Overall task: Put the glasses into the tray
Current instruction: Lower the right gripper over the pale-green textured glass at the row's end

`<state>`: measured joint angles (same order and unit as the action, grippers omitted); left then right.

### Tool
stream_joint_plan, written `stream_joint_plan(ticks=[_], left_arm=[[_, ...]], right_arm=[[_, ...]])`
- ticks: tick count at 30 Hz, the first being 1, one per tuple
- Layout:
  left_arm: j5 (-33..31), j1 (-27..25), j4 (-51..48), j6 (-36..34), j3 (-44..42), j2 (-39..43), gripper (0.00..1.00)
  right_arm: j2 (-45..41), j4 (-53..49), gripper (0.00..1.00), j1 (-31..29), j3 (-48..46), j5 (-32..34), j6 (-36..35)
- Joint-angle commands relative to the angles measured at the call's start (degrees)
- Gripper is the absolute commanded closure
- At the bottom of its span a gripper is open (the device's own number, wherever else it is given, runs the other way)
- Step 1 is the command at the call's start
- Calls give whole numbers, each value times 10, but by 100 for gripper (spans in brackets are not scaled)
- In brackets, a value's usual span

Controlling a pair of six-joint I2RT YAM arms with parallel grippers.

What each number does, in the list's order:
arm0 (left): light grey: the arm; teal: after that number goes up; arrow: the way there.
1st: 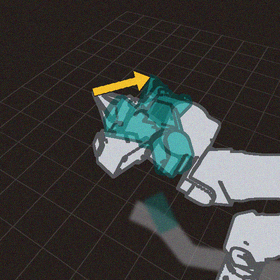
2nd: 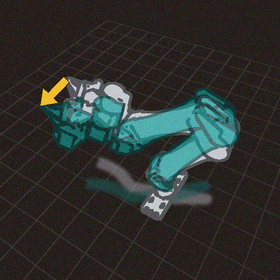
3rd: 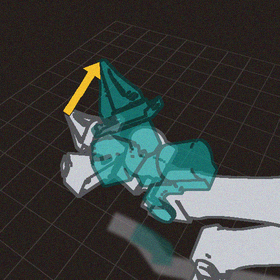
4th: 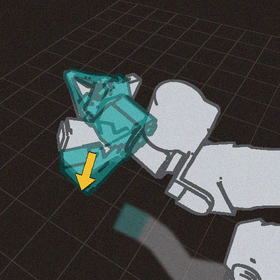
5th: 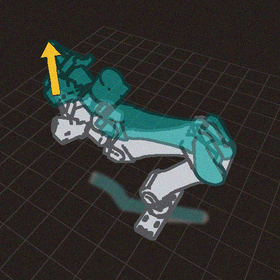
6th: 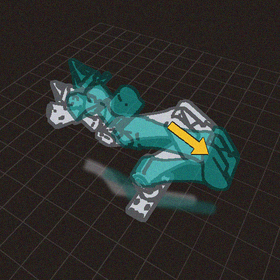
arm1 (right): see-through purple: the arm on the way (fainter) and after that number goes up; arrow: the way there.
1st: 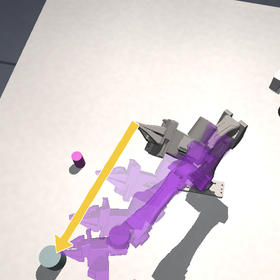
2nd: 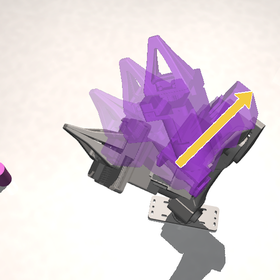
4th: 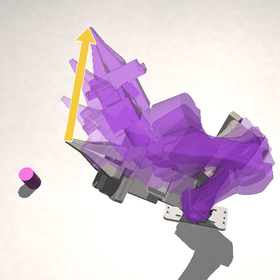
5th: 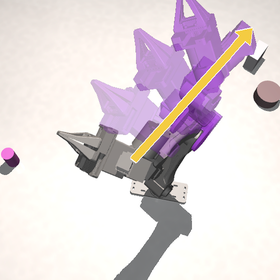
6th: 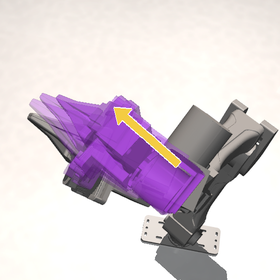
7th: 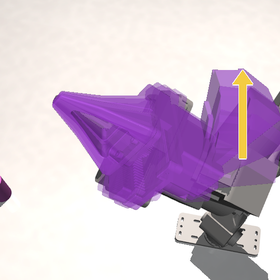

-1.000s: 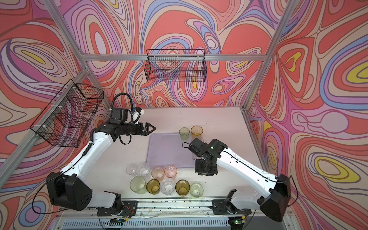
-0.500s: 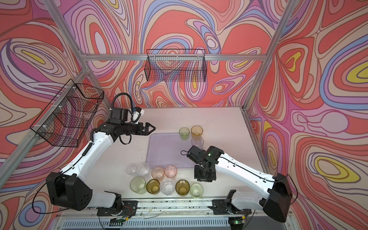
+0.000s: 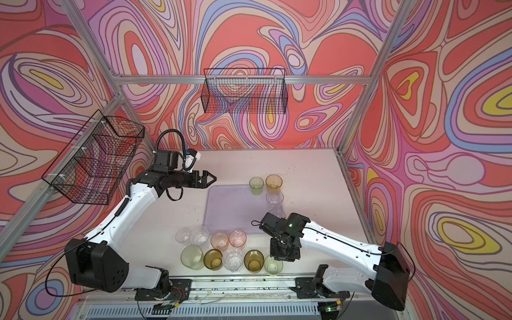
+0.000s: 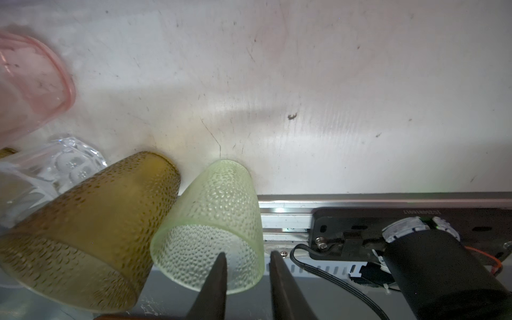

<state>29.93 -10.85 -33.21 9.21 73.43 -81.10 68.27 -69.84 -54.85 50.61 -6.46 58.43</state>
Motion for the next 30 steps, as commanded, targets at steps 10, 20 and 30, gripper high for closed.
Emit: stream_joint_plan(ticks=[10,20,30], left_arm=[[1,-1,3,-1,-2,-5,0],[2,-1,3,-1,-2,-7,0],[2,-1,3,-2,-2,-8,0]], right_arm=[[-22,37,76,-12,-47,-3,28],[-30,41,80,-15,-63,3,36],[-34,30,84,-16,-62,13,39]])
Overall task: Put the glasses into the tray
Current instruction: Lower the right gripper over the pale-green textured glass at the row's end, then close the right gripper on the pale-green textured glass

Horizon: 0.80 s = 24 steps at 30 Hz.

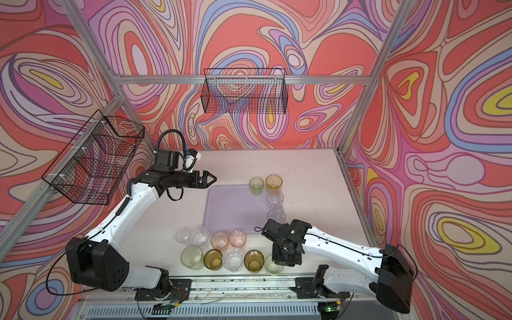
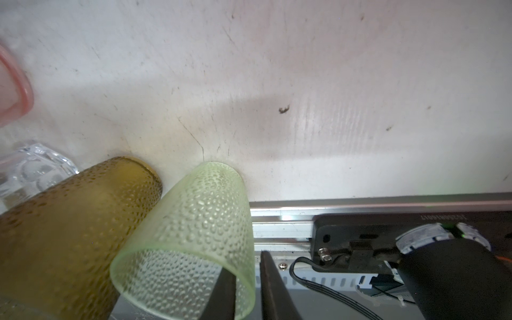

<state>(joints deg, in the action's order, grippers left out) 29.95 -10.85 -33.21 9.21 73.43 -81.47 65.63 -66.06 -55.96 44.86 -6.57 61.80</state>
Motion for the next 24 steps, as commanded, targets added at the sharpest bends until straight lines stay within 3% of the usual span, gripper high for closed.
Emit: stream_joint_plan(ticks=[1,24], left_arm=[[2,-1,2,-1,-2,-4,0],[4,-1,5,1,-2,-4,0]], right_arm=[[-8,-9,84,-5,-4,16,5],[-8,-30,94,-5,13,38,3]])
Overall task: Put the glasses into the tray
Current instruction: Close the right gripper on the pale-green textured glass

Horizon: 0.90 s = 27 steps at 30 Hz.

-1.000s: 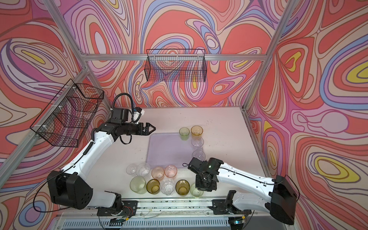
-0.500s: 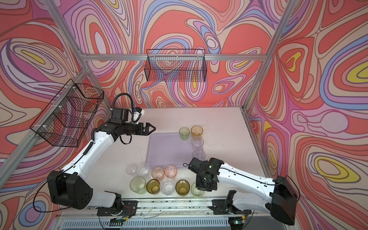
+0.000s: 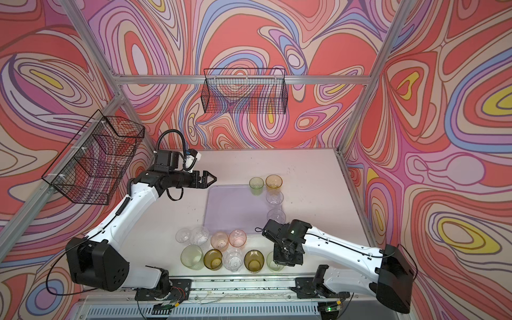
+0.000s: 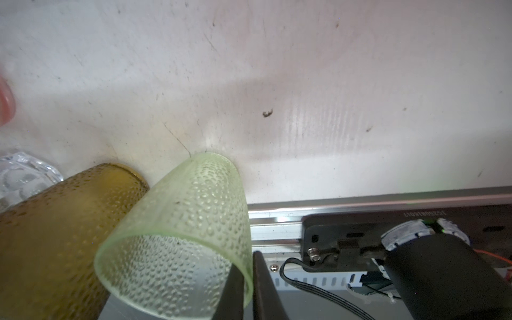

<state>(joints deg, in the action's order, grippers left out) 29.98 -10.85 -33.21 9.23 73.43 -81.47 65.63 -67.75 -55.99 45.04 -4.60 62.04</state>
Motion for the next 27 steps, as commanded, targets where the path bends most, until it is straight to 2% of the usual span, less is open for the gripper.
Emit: stream_joint_plan(ticks=[1,8,27], left_arm=[[4,-1,5,0,-2,-4,0],[4,-1,4,0,-1,-3,0],[8,-1,6,2,-1,-4,0]], right_arm=[[-8,-15,94,-5,12,20,1],[-12,-34,100,-5,27,35,1],[-8,-95,100,-5,95,81,1]])
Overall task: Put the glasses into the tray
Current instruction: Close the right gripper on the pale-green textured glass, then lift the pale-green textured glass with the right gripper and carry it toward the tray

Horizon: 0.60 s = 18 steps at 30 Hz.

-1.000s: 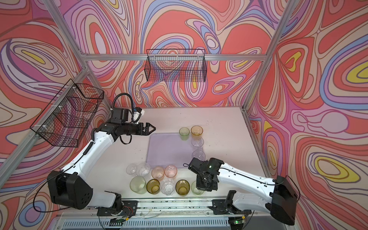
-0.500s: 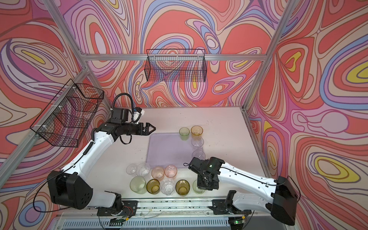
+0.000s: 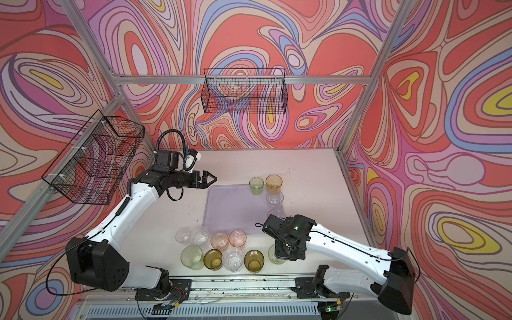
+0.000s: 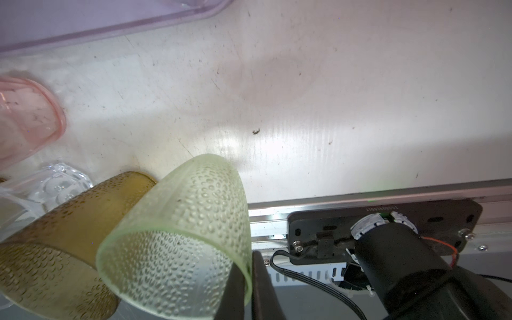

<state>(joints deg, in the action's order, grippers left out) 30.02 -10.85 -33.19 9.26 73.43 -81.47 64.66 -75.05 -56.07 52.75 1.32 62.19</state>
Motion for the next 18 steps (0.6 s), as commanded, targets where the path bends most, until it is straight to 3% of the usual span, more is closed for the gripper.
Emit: stream_joint_plan(ticks=[1,18], left_arm=[[7,-1,6,2,-1,-3,0],[8,-1,6,3,-2,-4,0]], right_arm=[[4,-26,100,-4,22,24,-2],[47,-80,100,-4,122,63,-23]])
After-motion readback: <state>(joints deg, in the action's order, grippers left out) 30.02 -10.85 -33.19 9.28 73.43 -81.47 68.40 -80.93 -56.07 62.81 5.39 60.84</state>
